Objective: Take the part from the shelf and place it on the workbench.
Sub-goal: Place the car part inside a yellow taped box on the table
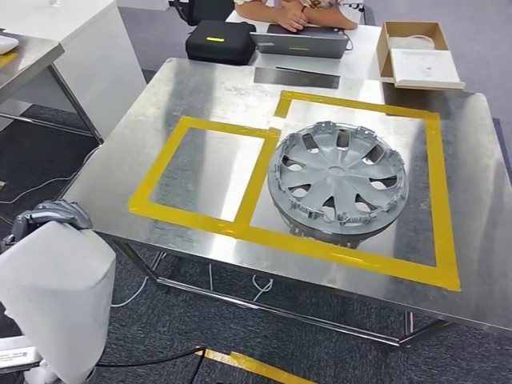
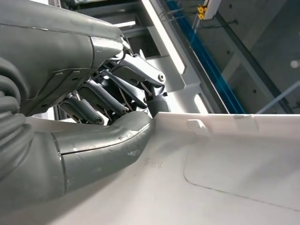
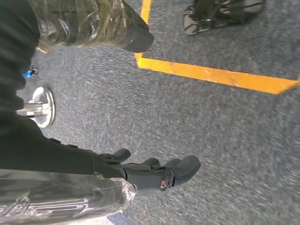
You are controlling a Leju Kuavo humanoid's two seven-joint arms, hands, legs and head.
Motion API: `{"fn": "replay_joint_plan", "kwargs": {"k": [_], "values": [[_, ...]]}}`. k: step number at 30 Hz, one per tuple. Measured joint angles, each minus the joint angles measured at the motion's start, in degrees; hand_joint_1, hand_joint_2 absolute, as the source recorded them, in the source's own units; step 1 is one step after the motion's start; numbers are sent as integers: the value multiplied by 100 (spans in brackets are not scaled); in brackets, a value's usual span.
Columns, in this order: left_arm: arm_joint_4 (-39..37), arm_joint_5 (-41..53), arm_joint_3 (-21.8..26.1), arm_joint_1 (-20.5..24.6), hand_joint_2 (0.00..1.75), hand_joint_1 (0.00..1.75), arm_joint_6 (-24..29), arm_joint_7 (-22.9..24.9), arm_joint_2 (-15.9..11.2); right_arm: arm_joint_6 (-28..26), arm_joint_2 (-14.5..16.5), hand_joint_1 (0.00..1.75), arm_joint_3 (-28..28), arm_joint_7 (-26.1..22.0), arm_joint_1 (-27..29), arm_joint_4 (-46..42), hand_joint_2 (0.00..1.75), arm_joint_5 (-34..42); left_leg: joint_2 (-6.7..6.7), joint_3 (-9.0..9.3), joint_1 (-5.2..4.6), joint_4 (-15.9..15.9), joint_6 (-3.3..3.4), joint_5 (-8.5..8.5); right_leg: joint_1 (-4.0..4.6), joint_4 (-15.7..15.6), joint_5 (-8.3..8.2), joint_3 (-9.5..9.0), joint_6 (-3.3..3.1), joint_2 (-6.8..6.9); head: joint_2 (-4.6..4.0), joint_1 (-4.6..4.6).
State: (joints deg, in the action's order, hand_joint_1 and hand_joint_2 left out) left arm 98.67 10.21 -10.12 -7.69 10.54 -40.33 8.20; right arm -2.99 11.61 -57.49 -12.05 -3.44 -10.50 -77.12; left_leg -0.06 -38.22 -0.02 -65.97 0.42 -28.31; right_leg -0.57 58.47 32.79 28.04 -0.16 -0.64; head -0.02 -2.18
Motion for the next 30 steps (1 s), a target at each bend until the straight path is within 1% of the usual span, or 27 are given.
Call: {"fn": "replay_joint_plan", "kwargs": {"k": [1, 2, 4, 5, 6, 7, 8, 10, 11, 12, 13, 14, 15, 16, 17, 19, 20, 21, 22, 23, 25, 26, 27, 28, 29, 30], "values": [[-2, 1, 4, -4, 175, 175, -3, 2, -2, 0, 4, 0, -2, -1, 3, 3, 175, -2, 0, 48, -28, 278, 52, 194, 3, -9, 46, -38, 20, -3, 0, 3], [-5, 1, 8, -6, 175, 175, -7, 2, -3, 1, 8, 0, -3, 1, 6, 5, 175, -3, -1, 76, -55, 452, 87, 295, 3, -35, 78, -43, 47, 0, 0, 2], [-9, 2, 17, -6, 175, 175, -12, 3, 1, 1, 13, 0, -6, 0, 6, 8, 175, -4, -13, 155, -70, 646, 126, 267, 3, -64, 68, -94, 118, 13, 0, -6], [-9, 2, 21, -4, 175, 175, -16, 1, 4, 0, 13, 0, -8, 0, 1, 7, 175, -4, -19, 217, -59, 704, 139, 255, 1, -61, 71, -122, 149, 21, 0, -11], [-9, 2, 25, -1, 175, 175, -21, 1, 9, -3, 12, 0, -8, -3, -10, 5, 175, -4, -24, 296, -41, 766, 160, 242, 3, 22, 95, -136, 178, 27, 0, -1], [-9, 2, 26, 3, 175, 175, -25, 1, 14, -6, 11, 0, -8, -2, -27, 3, 175, -4, -20, 369, -21, 801, 181, 226, 3, 184, 168, -66, 202, 29, 0, 8], [-10, 1, 26, 6, 175, 175, -29, 3, 19, -8, 11, 0, -8, -2, -42, 2, 175, -3, -16, 424, -6, 822, 193, 207, -4, 463, 282, 99, 226, 31, 0, 15], [-12, -12, 28, 9, 175, 175, -26, 16, 26, -13, 11, 0, -6, -2, -52, 1, 175, -2, -15, 481, 3, 824, 211, 152, -20, 1144, 526, 558, 276, 31, 0, 22], [-15, -30, 30, 6, 175, 175, -20, 34, 34, -15, 11, 0, -7, -1, -45, 1, 175, 0, -20, 512, 7, 823, 206, 117, -29, 1367, 564, 765, 299, 32, 0, 20], [-19, -51, 32, 5, 175, 175, -7, 57, 46, -19, 11, 0, -8, -1, -38, 1, 175, 1, -26, 555, 13, 822, 196, 78, -35, 1405, 480, 892, 317, 32, 0, 21], [-22, -75, 36, 6, 175, 175, 15, 80, 61, -23, 11, 0, -9, 0, -33, 1, 175, 3, -32, 611, 22, 822, 179, 34, -43, 1250, 265, 926, 334, 33, 0, 23], [-26, -92, 39, 7, 175, 175, 46, 107, 80, -27, 11, 0, -10, 1, -29, 1, 175, 5, -36, 680, 32, 821, 155, -15, -54, 934, -49, 885, 348, 36, 0, 23], [-30, -102, 43, 12, 175, 175, 84, 131, 99, -30, 11, 0, -10, 1, -28, 3, 175, 7, -35, 747, 38, 823, 125, -61, -53, 621, -300, 813, 355, 40, 0, 24], [-35, -108, 47, 22, 175, 175, 126, 153, 116, -33, 11, 0, -9, 0, -29, 4, 175, 8, -33, 783, 40, 814, 92, -98, -46, 325, -416, 746, 342, 52, 0, 36], [-43, -110, 50, 33, 175, 175, 168, 179, 134, -33, 11, 0, -9, -2, -29, 5, 175, 9, -29, 801, 37, 803, 54, -132, -33, 161, -481, 699, 302, 62, 0, 40], [-60, -113, 59, 51, 175, 175, 232, 215, 158, -36, 11, 0, -9, -2, -27, 4, 175, 12, -23, 807, 29, 778, -21, -162, -5, 68, -432, 669, 177, 78, 0, 31], [-67, -114, 63, 58, 175, 175, 256, 226, 166, -35, 11, 0, -11, -1, -24, 3, 175, 13, -19, 818, 31, 767, -51, -178, -10, 72, -479, 639, 119, 77, 1, 17], [-71, -114, 67, 66, 175, 175, 280, 234, 172, -38, 11, 0, -14, 0, -22, 2, 175, 14, -17, 814, 35, 716, -76, -206, -17, 50, -483, 610, 82, 75, 1, 5], [-74, -115, 69, 79, 175, 175, 303, 245, 177, -40, 11, 0, -16, -2, -24, 0, 175, 14, -16, 756, 42, 581, -98, -282, -27, 30, -496, 570, 55, 72, 1, -5], [-80, -117, 70, 92, 175, 175, 328, 257, 180, -40, 11, 0, -19, -1, -31, -2, 175, 14, -15, 635, 48, 338, -121, -408, -33, 14, -495, 547, 34, 70, 1, -12], [-99, -121, 70, 108, 175, 175, 375, 289, 184, -39, 11, 0, -21, -2, -40, -3, 175, 14, -15, 246, 54, -366, -158, -720, -21, 8, -476, 531, 2, 69, 0, -24], [-112, -122, 71, 110, 175, 175, 407, 304, 184, -37, 11, 0, -21, -2, -40, -3, 175, 14, -15, 70, 55, -644, -163, -809, -11, 8, -466, 526, -9, 67, 0, -23], [-126, -121, 72, 113, 175, 175, 440, 320, 184, -36, 11, 0, -21, -2, -39, -3, 175, 12, -15, -34, 54, -763, -155, -794, 1, 8, -457, 517, -18, 64, 0, -24], [-139, -120, 73, 121, 175, 175, 474, 337, 183, -36, 11, 0, -22, -2, -39, -3, 175, 11, -15, -40, 50, -678, -133, -665, 14, 8, -450, 503, -22, 59, 0, -24], [-150, -119, 74, 135, 175, 175, 498, 351, 183, -36, 11, 0, -23, -3, -40, -3, 175, 9, -15, 50, 42, -406, -93, -441, 30, 8, -443, 484, -26, 53, 0, -24], [-160, -118, 74, 156, 175, 175, 513, 363, 183, -36, 14, 0, -24, -5, -40, -3, 175, 8, -13, 185, 23, -40, -33, -191, 41, 5, -436, 467, -29, 48, 0, -22]]}}
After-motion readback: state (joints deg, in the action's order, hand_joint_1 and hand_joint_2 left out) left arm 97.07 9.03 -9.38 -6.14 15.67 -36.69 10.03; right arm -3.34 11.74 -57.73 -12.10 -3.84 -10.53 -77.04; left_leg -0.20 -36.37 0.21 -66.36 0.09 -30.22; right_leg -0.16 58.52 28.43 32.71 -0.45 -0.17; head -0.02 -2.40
